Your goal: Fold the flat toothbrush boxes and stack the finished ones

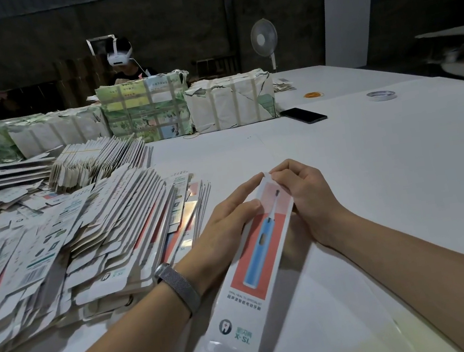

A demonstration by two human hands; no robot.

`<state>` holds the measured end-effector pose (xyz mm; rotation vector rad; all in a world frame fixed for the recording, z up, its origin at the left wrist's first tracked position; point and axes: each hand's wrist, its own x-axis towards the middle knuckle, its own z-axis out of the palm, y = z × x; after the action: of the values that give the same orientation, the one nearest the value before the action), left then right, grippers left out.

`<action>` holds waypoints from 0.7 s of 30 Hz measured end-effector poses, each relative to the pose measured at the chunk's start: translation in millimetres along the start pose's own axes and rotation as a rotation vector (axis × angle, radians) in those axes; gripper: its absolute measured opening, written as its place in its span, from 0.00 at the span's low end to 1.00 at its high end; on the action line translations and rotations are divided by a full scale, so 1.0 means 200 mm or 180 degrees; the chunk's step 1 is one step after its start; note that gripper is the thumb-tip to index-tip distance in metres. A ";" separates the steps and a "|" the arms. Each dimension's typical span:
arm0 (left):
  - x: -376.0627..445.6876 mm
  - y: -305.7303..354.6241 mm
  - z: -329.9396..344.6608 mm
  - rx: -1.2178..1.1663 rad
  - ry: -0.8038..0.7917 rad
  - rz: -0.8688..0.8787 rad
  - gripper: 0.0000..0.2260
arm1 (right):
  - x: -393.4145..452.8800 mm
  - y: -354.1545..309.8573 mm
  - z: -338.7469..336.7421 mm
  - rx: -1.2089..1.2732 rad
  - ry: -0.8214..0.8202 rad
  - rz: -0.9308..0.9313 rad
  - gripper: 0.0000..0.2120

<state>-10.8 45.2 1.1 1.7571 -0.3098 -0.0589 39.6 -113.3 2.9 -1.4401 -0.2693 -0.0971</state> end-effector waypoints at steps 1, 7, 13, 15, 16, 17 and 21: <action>0.00 0.00 0.00 0.0019 -0.0005 0.0021 0.21 | 0.00 0.00 0.00 0.0020 -0.0014 -0.0017 0.19; -0.01 -0.01 0.00 0.0016 -0.0014 0.0015 0.21 | -0.01 -0.01 0.00 0.0083 -0.0124 -0.0065 0.19; 0.00 -0.01 0.00 0.0021 0.0004 0.0064 0.21 | -0.02 -0.01 -0.01 0.0097 -0.0254 -0.0047 0.18; 0.00 -0.01 0.01 -0.0010 0.0024 0.0055 0.21 | -0.02 -0.01 -0.01 0.0096 -0.0292 -0.0043 0.18; 0.00 -0.01 0.01 -0.0014 0.0029 0.0061 0.21 | -0.02 -0.01 -0.01 0.0085 -0.0312 -0.0045 0.17; 0.00 -0.01 0.00 -0.0015 0.0034 0.0069 0.21 | -0.02 -0.01 -0.01 0.0068 -0.0330 -0.0053 0.16; 0.00 -0.02 0.00 -0.0037 0.0089 0.0085 0.19 | -0.02 -0.01 -0.01 0.0023 -0.0354 -0.0068 0.16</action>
<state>-9.2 46.0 -1.7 1.7406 -0.3117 -0.0168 35.4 -115.3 3.3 -1.4377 -0.3759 -0.0333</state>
